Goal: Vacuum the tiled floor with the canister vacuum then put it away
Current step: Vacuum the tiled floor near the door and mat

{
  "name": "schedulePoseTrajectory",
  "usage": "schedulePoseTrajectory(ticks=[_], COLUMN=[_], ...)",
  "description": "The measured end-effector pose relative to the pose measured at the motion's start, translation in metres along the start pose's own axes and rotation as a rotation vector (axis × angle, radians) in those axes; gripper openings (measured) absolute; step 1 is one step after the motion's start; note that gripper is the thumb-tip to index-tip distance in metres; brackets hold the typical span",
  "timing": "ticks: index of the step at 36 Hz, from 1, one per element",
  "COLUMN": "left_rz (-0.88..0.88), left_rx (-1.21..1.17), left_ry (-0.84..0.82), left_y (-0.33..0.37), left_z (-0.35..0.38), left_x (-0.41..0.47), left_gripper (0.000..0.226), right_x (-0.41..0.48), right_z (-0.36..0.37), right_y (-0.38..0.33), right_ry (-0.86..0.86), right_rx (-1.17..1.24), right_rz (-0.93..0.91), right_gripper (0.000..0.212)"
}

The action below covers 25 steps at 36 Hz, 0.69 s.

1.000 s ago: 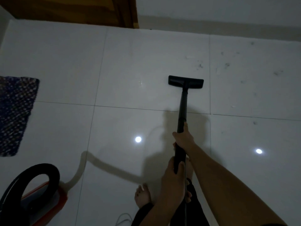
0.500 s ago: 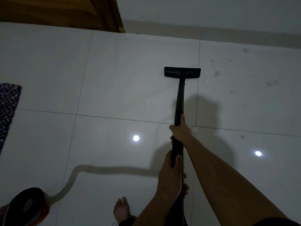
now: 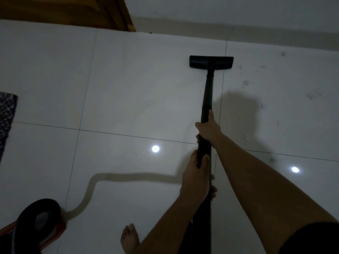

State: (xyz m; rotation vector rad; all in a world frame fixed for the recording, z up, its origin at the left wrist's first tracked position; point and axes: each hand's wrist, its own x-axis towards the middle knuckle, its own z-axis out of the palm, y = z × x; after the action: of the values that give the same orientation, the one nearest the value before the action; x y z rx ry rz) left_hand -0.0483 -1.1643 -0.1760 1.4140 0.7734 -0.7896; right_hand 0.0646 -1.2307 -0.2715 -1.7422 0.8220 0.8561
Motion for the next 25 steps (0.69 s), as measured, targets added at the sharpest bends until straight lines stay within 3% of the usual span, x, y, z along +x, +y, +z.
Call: schedulePoseTrajectory(ticks=[25], left_rz=[0.023], left_rx=[0.032], left_ry=[-0.116], left_y=[0.024], left_z=[0.067], left_x=[-0.005], left_gripper=[0.028], right_x=[-0.003], right_z=[-0.087], right_y=[0.007], right_ry=[0.141], right_rx=[0.078], right_rz=[0.025], right_gripper=[0.078])
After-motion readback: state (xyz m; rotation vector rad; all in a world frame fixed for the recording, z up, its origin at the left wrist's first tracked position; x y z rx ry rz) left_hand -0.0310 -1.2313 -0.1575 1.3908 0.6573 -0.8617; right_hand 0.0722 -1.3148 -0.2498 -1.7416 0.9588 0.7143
